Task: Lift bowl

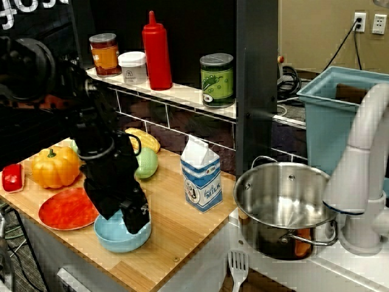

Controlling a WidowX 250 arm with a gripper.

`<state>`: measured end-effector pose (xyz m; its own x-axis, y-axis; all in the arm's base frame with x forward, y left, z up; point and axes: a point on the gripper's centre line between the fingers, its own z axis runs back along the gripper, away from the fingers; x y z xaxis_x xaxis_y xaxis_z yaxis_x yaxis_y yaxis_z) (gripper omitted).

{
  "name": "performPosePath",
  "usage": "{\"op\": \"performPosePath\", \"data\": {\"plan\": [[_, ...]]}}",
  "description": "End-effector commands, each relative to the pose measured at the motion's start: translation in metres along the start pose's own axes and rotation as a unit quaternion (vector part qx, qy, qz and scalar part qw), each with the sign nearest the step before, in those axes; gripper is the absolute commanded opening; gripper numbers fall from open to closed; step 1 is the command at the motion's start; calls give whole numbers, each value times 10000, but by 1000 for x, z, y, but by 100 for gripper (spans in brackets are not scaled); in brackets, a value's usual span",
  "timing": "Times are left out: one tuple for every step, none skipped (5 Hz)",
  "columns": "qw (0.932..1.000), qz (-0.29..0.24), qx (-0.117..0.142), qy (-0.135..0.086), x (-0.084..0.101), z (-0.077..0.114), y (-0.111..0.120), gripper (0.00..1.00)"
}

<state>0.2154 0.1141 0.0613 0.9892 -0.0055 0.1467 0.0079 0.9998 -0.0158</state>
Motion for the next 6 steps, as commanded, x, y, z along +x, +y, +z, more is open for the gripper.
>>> {"op": "performPosePath", "data": {"plan": [[9997,191,68,-163,16,-15,10,100],[9993,301,143,-173,21,-29,10,100],[9990,354,218,-187,23,-41,10,100],[9987,381,316,-150,25,-50,12,100],[9983,433,360,-110,27,-50,14,0],[9985,430,330,-122,28,-45,14,0]]}}
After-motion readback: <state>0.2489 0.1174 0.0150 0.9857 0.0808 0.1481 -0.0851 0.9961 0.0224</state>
